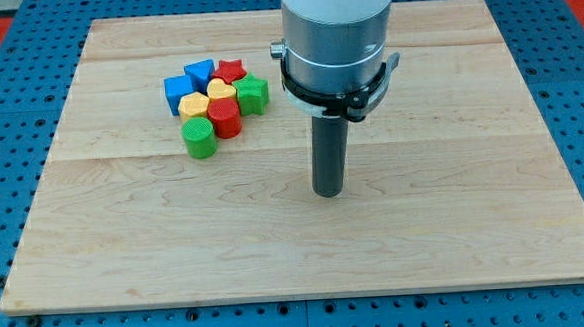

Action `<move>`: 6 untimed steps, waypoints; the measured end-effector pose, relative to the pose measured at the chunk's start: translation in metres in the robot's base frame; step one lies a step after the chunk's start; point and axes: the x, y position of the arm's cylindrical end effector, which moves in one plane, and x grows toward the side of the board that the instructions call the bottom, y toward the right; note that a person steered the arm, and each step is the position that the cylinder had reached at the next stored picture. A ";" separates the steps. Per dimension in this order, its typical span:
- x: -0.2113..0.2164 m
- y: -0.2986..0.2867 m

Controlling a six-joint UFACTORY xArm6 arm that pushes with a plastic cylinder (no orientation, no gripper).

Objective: Push the green circle up a bit

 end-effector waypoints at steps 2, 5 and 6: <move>0.007 -0.036; -0.038 -0.155; -0.046 -0.161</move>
